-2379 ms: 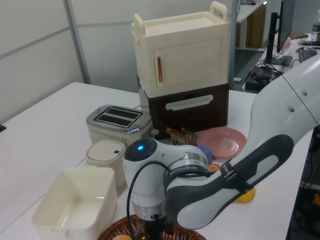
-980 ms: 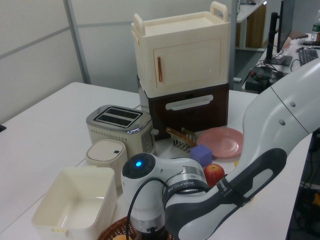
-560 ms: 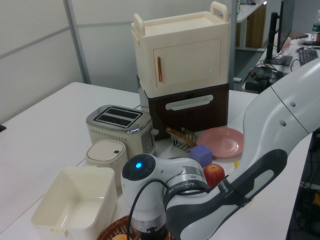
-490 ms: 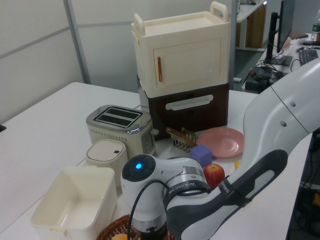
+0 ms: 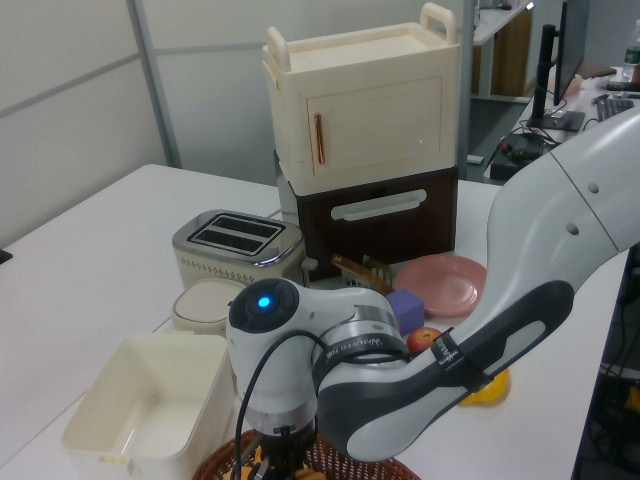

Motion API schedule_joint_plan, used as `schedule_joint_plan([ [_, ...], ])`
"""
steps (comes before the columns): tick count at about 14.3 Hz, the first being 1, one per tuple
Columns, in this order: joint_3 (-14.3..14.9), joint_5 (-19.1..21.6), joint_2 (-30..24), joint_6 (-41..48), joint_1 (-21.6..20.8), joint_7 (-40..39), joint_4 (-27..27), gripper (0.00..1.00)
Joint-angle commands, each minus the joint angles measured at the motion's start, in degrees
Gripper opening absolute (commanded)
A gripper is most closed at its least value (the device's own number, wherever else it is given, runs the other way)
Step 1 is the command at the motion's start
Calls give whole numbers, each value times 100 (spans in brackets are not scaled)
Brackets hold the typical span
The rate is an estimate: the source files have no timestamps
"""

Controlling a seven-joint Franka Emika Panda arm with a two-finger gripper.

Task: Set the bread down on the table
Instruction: 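Lift the striped roll out of the basket and lower it onto the table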

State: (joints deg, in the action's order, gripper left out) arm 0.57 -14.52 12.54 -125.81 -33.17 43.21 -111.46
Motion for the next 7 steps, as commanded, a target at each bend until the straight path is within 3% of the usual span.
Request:
schedule_joint_plan([
  [1,40,-156,-190,267,38,126,97,14],
  [7,469,-253,-138,312,644,-31,686,14],
])
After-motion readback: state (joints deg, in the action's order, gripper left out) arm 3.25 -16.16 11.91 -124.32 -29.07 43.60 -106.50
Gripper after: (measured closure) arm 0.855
